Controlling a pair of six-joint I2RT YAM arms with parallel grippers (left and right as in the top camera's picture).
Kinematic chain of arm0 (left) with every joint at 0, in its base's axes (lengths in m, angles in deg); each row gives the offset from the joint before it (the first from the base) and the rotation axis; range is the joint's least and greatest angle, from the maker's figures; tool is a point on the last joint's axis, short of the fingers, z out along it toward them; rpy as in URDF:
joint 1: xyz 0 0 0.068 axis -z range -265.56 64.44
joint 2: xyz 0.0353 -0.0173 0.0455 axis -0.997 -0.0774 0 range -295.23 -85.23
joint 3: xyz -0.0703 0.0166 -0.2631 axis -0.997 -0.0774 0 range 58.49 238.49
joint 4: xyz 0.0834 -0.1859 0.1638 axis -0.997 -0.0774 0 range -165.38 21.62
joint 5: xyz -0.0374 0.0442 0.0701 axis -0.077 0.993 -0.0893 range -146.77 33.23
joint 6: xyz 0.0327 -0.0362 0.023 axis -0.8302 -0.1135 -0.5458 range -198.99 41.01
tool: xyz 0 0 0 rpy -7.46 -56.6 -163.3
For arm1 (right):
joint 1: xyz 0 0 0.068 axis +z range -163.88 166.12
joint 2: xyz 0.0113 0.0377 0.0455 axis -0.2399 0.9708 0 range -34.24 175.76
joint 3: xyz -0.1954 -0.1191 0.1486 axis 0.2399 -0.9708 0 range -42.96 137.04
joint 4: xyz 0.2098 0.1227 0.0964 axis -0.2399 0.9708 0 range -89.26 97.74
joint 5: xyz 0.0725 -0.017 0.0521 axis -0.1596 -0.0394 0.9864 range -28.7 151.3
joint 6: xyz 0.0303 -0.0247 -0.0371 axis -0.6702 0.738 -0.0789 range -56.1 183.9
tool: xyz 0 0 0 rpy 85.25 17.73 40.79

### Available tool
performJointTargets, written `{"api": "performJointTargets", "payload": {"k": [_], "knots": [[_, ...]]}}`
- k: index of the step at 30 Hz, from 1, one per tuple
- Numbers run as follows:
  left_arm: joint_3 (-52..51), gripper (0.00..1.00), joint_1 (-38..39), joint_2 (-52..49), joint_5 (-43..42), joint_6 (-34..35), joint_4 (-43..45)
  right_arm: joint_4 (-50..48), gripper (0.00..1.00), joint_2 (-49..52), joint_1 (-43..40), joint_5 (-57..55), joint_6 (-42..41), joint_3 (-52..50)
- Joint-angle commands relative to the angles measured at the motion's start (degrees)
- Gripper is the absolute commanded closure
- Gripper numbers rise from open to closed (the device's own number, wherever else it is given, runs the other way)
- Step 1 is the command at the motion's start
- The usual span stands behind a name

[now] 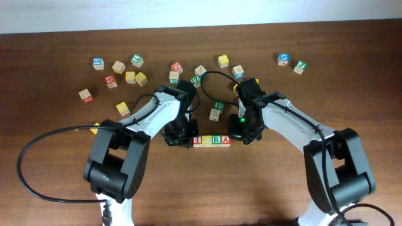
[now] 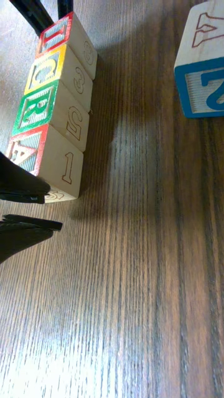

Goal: Spell out ICRA

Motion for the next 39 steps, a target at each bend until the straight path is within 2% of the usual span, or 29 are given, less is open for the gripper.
{"api": "performJointTargets", "payload": {"k": [1, 17, 23, 27, 30, 32, 33, 34, 35, 36, 37, 38, 39], "knots": [[-0.5, 1.0, 0.2, -0.4, -0.9, -1.1, -0.1, -0.3, 0.95, 0.5, 0.4, 0.8, -0.3, -0.2], [-0.5, 1.0, 0.2, -0.4, -1.9, -1.1, -0.3, -1.2, 0.95, 0.5, 0.4, 1.1, -0.3, -0.2], [-0.5, 1.0, 0.1, -0.4, 7.3, -0.5, -1.0, 1.7, 0.84, 0.5, 0.3, -5.8, -0.3, -0.2], [-0.2, 1.0, -0.7, -0.3, 13.3, -0.5, -3.0, 2.5, 0.85, 0.2, -0.5, -10.7, -0.3, -0.1], [4.0, 1.0, -4.8, 2.6, 13.3, -1.4, -7.7, 7.6, 0.84, -2.6, -4.4, -10.6, 0.6, 2.1], [6.5, 1.0, -7.4, 8.9, 13.4, -2.9, -8.0, 15.4, 0.81, -8.0, -7.3, -10.7, 4.1, 5.9], [7.1, 1.0, -8.2, 12.2, 13.4, -2.8, -7.8, 18.6, 0.78, -10.9, -8.0, -11.1, 4.6, 7.3], [7.6, 1.0, -9.1, 16.4, 13.4, -2.8, -7.7, 22.2, 0.65, -15.4, -8.1, -12.7, 4.5, 8.6], [7.6, 1.0, -9.6, 19.3, 13.4, -2.9, -7.7, 24.4, 0.27, -20.0, -8.0, -13.5, 4.5, 9.0], [7.6, 1.0, -10.1, 25.2, 14.4, -3.4, -8.2, 26.8, 0.02, -26.1, -8.1, -13.5, 4.5, 9.0], [7.6, 0.89, -10.1, 27.7, 14.9, -3.5, -8.8, 28.3, 0.02, -30.1, -8.0, -13.5, 4.5, 9.0], [7.6, 0.49, -10.1, 30.0, 14.8, -3.5, -9.6, 30.6, 0.02, -35.8, -8.0, -13.5, 4.5, 9.0], [7.6, 0.31, -10.1, 32.3, 14.8, -3.5, -10.5, 32.4, 0.02, -40.9, -8.0, -13.5, 4.5, 9.0]]}}
